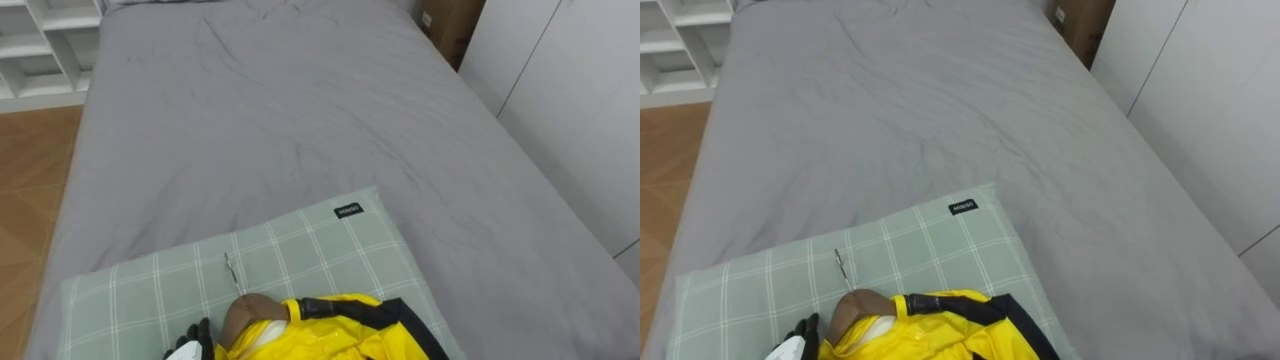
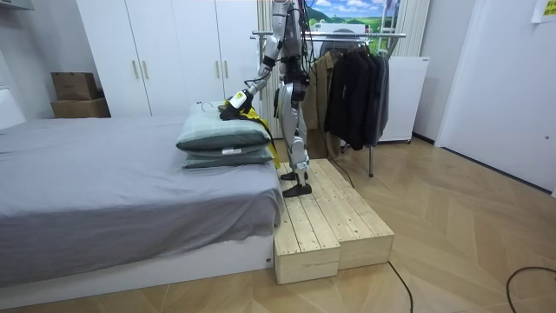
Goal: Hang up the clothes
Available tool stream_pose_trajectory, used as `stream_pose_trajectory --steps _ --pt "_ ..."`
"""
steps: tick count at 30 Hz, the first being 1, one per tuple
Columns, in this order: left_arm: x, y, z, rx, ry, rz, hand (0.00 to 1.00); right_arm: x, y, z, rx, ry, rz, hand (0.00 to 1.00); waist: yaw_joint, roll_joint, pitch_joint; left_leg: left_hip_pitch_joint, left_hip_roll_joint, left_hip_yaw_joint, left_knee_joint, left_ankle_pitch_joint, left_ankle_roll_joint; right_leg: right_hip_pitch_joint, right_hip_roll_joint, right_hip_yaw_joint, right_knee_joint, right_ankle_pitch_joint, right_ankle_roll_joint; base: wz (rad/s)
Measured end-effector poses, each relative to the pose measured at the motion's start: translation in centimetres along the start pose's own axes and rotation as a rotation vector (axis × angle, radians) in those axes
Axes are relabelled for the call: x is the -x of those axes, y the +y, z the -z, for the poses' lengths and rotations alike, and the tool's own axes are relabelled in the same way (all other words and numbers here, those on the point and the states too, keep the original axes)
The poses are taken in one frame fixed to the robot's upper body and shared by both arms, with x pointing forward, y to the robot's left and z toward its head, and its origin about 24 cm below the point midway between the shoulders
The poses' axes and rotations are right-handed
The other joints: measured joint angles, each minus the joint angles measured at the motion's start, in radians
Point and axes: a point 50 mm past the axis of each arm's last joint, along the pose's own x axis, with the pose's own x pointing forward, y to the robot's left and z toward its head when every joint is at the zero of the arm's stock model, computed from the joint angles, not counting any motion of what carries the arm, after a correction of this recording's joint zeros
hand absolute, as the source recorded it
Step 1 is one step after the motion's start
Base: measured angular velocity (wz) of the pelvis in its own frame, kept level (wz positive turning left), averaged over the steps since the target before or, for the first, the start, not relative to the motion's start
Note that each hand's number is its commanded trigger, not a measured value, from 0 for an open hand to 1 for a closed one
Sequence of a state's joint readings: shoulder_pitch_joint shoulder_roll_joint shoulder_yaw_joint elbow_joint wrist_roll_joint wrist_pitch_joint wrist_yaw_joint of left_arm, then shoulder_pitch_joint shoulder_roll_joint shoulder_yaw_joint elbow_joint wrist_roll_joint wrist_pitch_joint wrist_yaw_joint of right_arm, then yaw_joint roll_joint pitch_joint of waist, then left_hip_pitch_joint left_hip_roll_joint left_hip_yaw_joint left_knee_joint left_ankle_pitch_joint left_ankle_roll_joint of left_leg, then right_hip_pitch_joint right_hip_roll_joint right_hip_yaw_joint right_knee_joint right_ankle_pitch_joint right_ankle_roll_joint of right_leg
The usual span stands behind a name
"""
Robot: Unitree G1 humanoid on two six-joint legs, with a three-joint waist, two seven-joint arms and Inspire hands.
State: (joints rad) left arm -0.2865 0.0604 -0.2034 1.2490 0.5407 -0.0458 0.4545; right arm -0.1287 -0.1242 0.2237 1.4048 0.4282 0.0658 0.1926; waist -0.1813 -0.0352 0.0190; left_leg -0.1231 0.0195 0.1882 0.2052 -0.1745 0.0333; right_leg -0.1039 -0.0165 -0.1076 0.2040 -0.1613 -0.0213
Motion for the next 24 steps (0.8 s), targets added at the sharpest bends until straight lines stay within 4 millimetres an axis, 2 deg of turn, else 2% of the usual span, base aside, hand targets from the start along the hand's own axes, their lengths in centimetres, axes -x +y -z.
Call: stream_pose_trajectory --steps 7,11,22,23,24 --pt "-0.06 0.07 0.05 -0.003 0.003 0.003 0.00 -0.03 0.09 -0.02 0.012 0.001 0.005 0.00 0.005 -0.003 0.0033 0.000 0.001 0.003 0.000 0.000 0.000 -0.001 0.002 0.005 -0.001 0.001 -0.001 0.00" --pt "-0.08 0.05 -0.08 -0.005 -0.002 0.009 0.00 -0.03 0.09 0.04 0.014 0.003 0.006 0.00 0.022 -0.007 0.0054 0.000 0.002 0.008 0.000 0.000 0.000 -0.002 0.002 0.011 -0.002 0.001 -0.001 -0.03" --pt "-0.08 -0.01 -0.09 -0.007 -0.002 0.019 0.00 -0.04 0.16 0.01 0.022 0.004 -0.001 0.00 0.028 -0.008 0.0046 0.000 0.001 0.013 0.000 0.000 0.000 -0.004 0.002 0.016 -0.002 0.001 -0.001 0.00" --pt "-0.11 0.00 -0.13 -0.007 -0.003 0.025 0.02 -0.04 0.16 0.02 0.022 0.005 -0.001 0.00 0.028 -0.009 0.0040 0.000 0.001 0.013 0.000 0.000 0.000 -0.004 0.002 0.016 -0.003 0.001 -0.001 0.00" --pt "-0.13 0.02 -0.14 -0.007 -0.003 0.027 0.10 -0.04 0.16 0.03 0.022 0.005 -0.001 0.00 0.028 -0.009 0.0037 0.000 0.001 0.013 0.000 0.000 0.000 -0.004 0.002 0.016 -0.003 0.001 -0.001 0.00"
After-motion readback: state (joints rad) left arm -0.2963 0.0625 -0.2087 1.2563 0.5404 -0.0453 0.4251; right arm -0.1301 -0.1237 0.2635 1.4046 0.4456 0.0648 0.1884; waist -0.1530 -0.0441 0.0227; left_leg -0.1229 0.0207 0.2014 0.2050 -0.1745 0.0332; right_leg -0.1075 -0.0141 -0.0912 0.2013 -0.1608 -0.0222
